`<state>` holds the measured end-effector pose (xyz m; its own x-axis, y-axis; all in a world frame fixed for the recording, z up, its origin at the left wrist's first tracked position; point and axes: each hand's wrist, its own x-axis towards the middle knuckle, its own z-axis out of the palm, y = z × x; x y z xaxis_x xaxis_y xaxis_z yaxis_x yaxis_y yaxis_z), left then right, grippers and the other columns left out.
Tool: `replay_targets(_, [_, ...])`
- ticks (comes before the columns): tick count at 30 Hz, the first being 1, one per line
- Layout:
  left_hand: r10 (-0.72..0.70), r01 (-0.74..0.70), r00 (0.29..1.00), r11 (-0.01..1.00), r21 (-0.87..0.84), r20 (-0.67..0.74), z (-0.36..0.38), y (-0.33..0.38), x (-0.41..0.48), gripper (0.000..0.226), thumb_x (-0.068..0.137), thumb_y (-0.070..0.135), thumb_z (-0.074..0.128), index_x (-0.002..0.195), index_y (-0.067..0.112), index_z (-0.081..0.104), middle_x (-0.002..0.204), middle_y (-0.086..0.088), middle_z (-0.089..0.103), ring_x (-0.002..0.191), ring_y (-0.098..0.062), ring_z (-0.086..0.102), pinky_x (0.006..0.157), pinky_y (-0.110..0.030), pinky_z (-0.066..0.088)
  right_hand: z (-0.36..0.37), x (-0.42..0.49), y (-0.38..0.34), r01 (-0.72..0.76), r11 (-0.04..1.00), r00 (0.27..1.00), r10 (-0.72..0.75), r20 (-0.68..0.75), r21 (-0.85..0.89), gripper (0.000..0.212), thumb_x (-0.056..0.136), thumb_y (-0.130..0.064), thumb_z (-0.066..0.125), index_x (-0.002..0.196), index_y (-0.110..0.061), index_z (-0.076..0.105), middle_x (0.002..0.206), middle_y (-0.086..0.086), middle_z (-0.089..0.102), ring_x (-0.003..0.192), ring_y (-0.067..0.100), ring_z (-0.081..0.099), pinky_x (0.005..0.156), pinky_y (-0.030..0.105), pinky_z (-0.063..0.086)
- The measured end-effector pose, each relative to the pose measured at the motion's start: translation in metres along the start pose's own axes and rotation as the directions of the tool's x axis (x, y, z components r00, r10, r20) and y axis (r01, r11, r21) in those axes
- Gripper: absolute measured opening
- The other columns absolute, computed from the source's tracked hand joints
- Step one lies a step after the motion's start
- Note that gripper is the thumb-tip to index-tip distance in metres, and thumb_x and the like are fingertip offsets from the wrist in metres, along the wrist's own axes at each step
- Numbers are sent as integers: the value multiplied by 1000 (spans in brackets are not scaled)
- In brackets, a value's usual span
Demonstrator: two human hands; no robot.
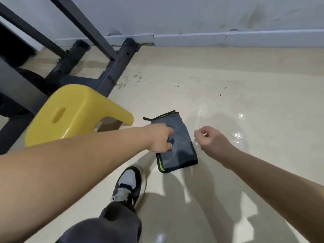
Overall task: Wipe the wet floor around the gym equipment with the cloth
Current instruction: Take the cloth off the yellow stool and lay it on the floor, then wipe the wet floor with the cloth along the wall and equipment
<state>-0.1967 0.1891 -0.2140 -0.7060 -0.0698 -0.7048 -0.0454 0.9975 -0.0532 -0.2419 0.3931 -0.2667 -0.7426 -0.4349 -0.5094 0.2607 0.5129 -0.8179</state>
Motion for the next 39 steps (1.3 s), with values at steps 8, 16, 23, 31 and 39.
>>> replay_targets(8, [-208, 235, 971, 916, -324, 115, 95, 1, 112, 98, 96, 80, 30, 162, 32, -24, 169, -17, -32, 155, -57, -13, 126, -66, 8, 6, 40, 25, -168, 983, 982, 161, -102, -72, 23, 98, -42, 52, 114, -27, 61, 92, -4, 68, 79, 15, 64, 66, 27, 46])
replay_targets(16, [-198, 139, 975, 899, -415, -102, 61, -59, 223, 90, 97, 80, 12, 158, 32, -32, 159, -19, -48, 146, -52, -41, 118, -71, -19, 17, 119, 12, -260, 922, 936, 168, -311, -286, 35, 101, -50, 50, 129, -31, 57, 126, -8, 59, 107, 13, 62, 94, 37, 49])
replay_targets(23, [-253, 154, 897, 947, -282, -361, 40, -125, 287, 85, 100, 72, 5, 165, 23, -18, 169, -26, -24, 154, -55, -20, 122, -70, -8, 12, 199, -38, -266, 901, 931, 149, -333, -342, 40, 99, -43, 52, 137, -30, 56, 138, -3, 56, 122, 19, 57, 102, 41, 48])
replay_targets(31, [478, -445, 732, 875, 190, -485, 34, -133, 306, 90, 100, 71, 25, 168, 16, 7, 176, -13, -9, 161, -36, -15, 129, -57, -5, 16, 264, -65, -320, 789, 921, 129, -368, -525, 52, 95, -27, 58, 146, -23, 46, 141, 6, 48, 127, 28, 49, 97, 37, 46])
replay_targets(39, [36, -69, 858, 997, -45, -512, -8, -139, 355, 84, 100, 68, 7, 167, 20, -9, 173, -16, -21, 158, -40, -22, 128, -59, -7, 10, 256, -48, -388, 748, 916, 250, -313, -539, 77, 74, -47, 82, 139, -29, 44, 131, -13, 51, 113, 17, 57, 93, 33, 49])
